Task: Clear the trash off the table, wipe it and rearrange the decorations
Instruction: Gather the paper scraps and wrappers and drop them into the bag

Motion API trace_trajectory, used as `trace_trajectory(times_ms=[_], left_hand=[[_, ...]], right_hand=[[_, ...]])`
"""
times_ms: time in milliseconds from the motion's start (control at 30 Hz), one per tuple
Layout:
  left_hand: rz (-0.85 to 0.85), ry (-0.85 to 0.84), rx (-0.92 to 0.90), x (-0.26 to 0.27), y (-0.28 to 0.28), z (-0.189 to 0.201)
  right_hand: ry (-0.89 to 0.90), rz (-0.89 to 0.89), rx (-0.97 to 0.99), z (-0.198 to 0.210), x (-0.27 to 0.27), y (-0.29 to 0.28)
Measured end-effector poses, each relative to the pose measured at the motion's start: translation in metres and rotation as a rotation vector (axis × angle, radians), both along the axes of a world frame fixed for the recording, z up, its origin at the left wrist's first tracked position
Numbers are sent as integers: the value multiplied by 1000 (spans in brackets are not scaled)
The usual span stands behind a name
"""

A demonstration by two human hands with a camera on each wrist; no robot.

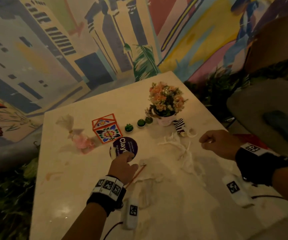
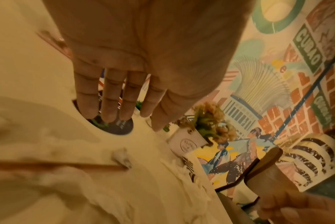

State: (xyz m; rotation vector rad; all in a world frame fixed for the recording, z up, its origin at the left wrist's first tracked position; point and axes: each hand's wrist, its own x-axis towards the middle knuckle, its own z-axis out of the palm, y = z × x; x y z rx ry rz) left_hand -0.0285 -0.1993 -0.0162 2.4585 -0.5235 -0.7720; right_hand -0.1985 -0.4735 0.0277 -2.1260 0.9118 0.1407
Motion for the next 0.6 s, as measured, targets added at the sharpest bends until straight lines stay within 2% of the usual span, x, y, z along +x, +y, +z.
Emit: trace_trajectory(times_ms=[133, 233, 400, 500, 600], left_hand=[[-42, -26, -4, -16, -54, -9], [-99, -82, 84, -24, -91, -16], [-228, -33, 331, -37, -147, -28], [-299, 28, 372, -42, -169, -40], [-360, -10, 415, -50, -179, -49]], right_hand=[[62, 63, -76, -19, 5, -41], [114, 156, -132, -35, 16, -59], [281, 439, -273, -61, 53, -68], [391, 580, -321, -65, 76, -65], [444, 721, -378, -68, 92, -63]])
